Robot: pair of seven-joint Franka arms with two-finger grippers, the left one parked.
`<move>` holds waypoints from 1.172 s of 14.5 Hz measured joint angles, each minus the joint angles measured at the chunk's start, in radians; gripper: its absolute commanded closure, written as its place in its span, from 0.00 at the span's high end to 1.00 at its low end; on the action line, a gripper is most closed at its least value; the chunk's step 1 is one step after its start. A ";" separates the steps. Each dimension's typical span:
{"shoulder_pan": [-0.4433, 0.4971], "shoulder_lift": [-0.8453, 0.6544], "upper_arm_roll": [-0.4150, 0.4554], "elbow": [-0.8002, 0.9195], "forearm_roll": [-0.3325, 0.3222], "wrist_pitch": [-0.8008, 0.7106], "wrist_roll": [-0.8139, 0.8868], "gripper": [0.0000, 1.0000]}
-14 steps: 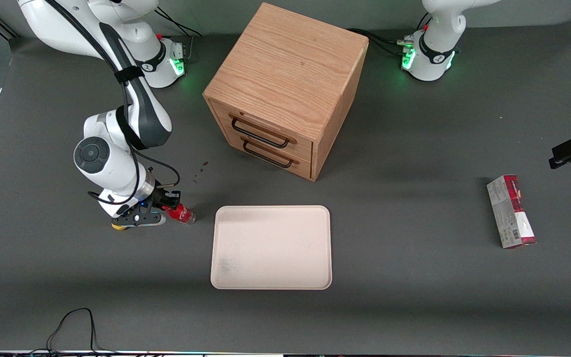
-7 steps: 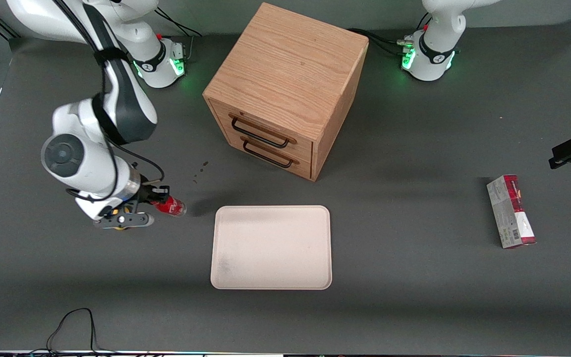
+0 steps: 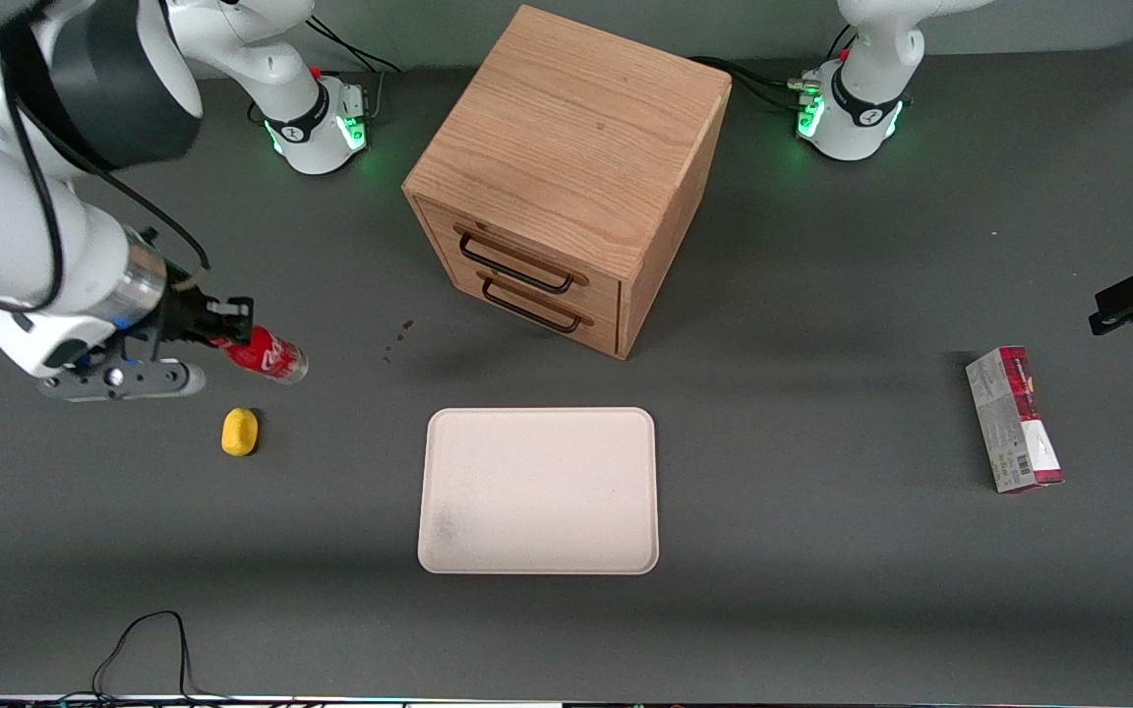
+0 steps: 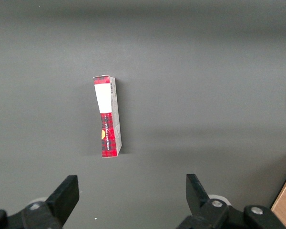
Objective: Place coke bottle on tray
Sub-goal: 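Lift the bottle and carry it over the white tray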
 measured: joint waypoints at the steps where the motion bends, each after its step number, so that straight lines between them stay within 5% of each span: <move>1: 0.000 0.001 0.002 0.022 0.000 -0.013 0.000 0.00; 10: 0.018 0.298 0.100 0.363 -0.001 0.028 -0.002 0.00; 17: 0.110 0.381 0.104 0.423 -0.032 0.107 -0.002 0.00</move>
